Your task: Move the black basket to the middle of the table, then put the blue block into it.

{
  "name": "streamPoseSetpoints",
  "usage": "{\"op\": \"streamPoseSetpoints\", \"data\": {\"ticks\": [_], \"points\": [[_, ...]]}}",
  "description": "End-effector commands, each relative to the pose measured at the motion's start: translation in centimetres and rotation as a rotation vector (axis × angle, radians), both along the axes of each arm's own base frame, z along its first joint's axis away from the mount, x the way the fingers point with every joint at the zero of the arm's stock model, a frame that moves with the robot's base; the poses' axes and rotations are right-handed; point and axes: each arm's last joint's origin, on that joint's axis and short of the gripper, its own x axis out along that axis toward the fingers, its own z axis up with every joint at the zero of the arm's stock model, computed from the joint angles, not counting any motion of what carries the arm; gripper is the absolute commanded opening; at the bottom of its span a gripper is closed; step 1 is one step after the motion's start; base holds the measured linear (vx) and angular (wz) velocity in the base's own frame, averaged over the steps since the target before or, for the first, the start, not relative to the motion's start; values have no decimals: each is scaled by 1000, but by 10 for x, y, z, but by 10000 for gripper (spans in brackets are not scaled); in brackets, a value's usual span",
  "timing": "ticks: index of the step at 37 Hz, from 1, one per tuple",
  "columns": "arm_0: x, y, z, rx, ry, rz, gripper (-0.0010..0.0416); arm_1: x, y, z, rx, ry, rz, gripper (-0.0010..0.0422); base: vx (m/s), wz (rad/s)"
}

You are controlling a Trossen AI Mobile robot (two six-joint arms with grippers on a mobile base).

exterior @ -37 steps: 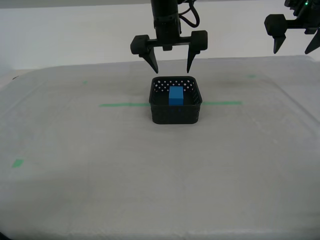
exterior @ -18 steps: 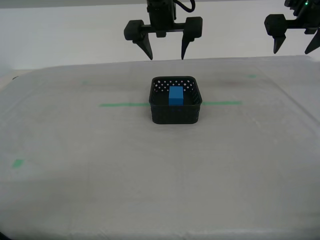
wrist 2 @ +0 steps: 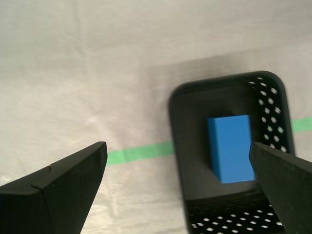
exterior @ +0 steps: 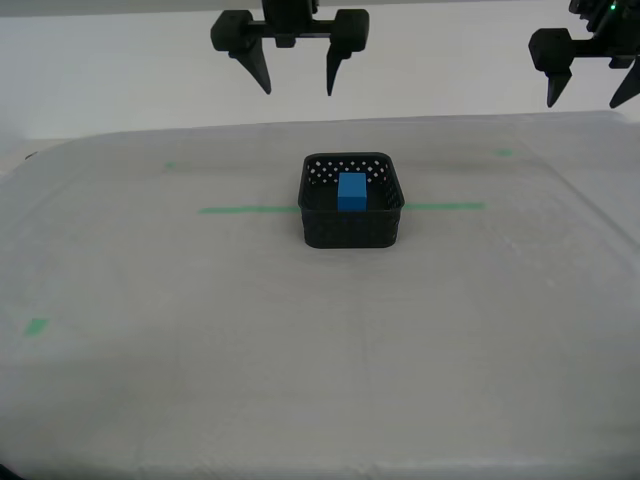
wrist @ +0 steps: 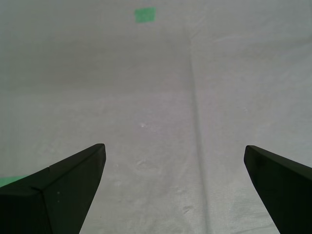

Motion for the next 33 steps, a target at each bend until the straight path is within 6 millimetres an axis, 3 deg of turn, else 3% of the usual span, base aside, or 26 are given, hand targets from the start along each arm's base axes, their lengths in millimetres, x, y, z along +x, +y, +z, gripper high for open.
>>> {"op": "streamPoseSetpoints", "data": {"ticks": [1, 33], "points": [[0, 0, 1, 1, -4, -2, 399, 2, 9, 4, 13, 1, 2, 401, 0, 0], [0, 0, 1, 1, -2, -2, 398, 23, 77, 21, 50, -12, 55, 401, 0, 0]]}}
